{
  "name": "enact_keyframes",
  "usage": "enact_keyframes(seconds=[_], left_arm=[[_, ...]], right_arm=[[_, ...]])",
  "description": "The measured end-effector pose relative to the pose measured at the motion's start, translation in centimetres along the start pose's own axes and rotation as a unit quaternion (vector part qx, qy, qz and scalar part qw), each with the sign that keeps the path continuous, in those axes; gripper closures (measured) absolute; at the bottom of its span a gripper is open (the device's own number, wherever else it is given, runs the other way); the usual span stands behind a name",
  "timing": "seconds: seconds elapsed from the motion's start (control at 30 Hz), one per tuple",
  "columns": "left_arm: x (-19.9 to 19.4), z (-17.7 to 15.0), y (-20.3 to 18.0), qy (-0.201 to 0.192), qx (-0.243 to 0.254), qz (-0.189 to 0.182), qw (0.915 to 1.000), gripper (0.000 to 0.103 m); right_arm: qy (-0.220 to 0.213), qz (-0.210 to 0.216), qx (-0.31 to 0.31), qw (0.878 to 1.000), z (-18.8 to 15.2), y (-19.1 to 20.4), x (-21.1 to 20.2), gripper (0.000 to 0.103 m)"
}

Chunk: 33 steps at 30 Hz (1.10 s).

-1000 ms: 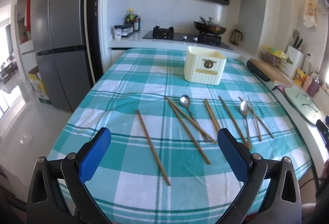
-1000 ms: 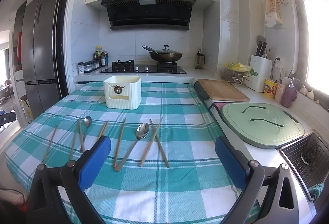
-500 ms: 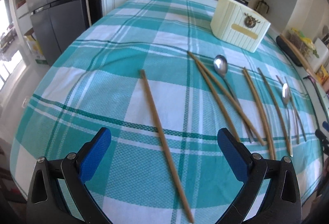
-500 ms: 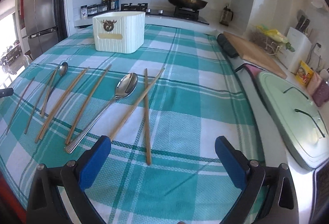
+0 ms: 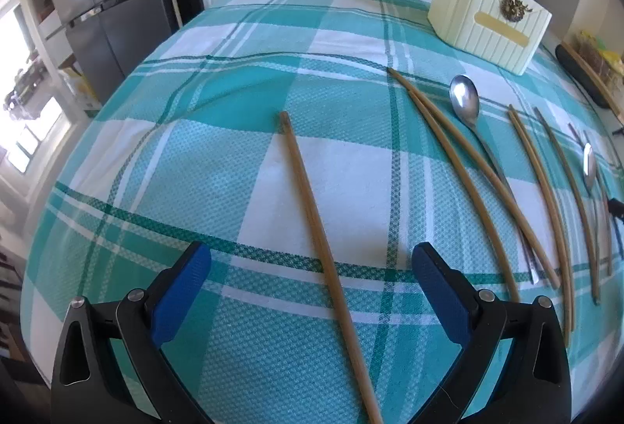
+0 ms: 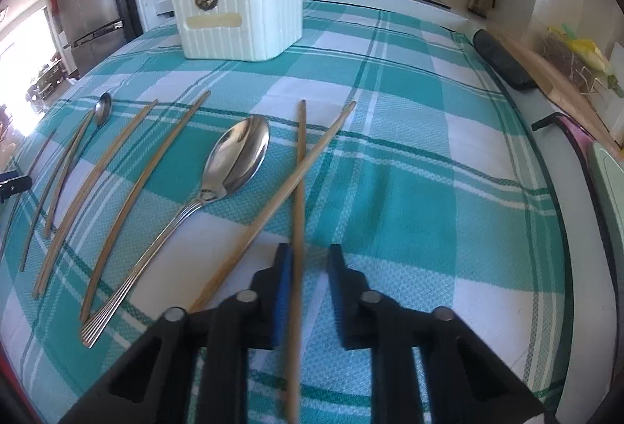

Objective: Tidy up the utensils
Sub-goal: 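Lower the right tool onto a wooden chopstick and close on it, then close the left tool on another chopstick while the right tool lifts its chopstick upright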

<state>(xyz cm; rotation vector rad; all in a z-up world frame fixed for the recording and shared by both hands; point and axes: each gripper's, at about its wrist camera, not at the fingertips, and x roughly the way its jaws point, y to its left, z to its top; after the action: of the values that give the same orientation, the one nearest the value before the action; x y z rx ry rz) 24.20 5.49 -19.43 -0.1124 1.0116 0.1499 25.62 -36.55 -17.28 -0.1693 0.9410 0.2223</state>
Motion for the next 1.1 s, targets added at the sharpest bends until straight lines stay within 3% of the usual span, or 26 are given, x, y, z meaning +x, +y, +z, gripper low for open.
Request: enact_keyframes(seconds=[0.23,0.47,0.83,0.93,1.0,1.03,1.1], left_arm=[[0.1,-0.3,-0.1,-0.007,0.009,0.011,0.9999,0.001],[0.0,-0.4,0.3,-0.011,0.013,0.012,0.9998,0.000],[-0.4,-0.5,1.6,0.040,0.039,0.002,0.9984,0.000],[-0.8,-0.4,1.8,0.029,0.054,-0.012,0.9980,0.019],[-1.0,0.1,1.7,0.022,0.067,-0.025,0.9972,0.051],[-1.0,0.3,1.6,0.021,0.073,-0.029,0.9967,0.060],[-0.8,0.9,1.3,0.015,0.091,-0.027,0.9954,0.092]], right_arm=[[-0.006,-0.112,0.118,0.987,-0.7,-3.4,-0.4,0.096],[0.000,-0.171,0.193,0.966,-3.3,-7.2,-2.1,0.096],[0.006,-0.179,0.215,0.960,-6.6,-8.7,-4.4,0.096],[0.010,-0.172,0.213,0.962,-6.9,-8.7,-4.6,0.096],[0.014,-0.164,0.215,0.963,-7.1,-9.0,-4.8,0.096],[0.016,-0.160,0.212,0.964,-7.1,-9.1,-4.9,0.096],[0.021,-0.156,0.204,0.966,-7.1,-9.2,-4.9,0.096]])
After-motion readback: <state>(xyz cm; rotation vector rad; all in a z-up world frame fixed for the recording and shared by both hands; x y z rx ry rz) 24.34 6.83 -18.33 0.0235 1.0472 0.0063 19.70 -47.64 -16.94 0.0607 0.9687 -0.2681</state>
